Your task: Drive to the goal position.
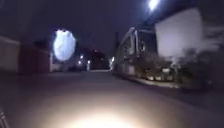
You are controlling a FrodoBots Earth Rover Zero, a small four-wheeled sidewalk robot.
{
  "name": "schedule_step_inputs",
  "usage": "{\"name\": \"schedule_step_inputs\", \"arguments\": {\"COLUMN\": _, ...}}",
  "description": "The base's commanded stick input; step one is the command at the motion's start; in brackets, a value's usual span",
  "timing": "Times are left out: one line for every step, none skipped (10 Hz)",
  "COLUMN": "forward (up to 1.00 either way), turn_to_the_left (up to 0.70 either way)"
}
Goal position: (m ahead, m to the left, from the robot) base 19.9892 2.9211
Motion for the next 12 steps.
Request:
{"name": "schedule_step_inputs", "arguments": {"forward": 0.7, "turn_to_the_left": 0.0}}
{"name": "schedule_step_inputs", "arguments": {"forward": 0.7, "turn_to_the_left": 0.0}}
{"name": "schedule_step_inputs", "arguments": {"forward": 0.7, "turn_to_the_left": 0.0}}
{"name": "schedule_step_inputs", "arguments": {"forward": 0.7, "turn_to_the_left": 0.0}}
{"name": "schedule_step_inputs", "arguments": {"forward": 0.7, "turn_to_the_left": 0.0}}
{"name": "schedule_step_inputs", "arguments": {"forward": 0.7, "turn_to_the_left": 0.0}}
{"name": "schedule_step_inputs", "arguments": {"forward": 0.7, "turn_to_the_left": 0.0}}
{"name": "schedule_step_inputs", "arguments": {"forward": 0.7, "turn_to_the_left": 0.0}}
{"name": "schedule_step_inputs", "arguments": {"forward": 0.7, "turn_to_the_left": 0.0}}
{"name": "schedule_step_inputs", "arguments": {"forward": 0.7, "turn_to_the_left": 0.0}}
{"name": "schedule_step_inputs", "arguments": {"forward": 0.7, "turn_to_the_left": 0.0}}
{"name": "schedule_step_inputs", "arguments": {"forward": 0.7, "turn_to_the_left": 0.0}}
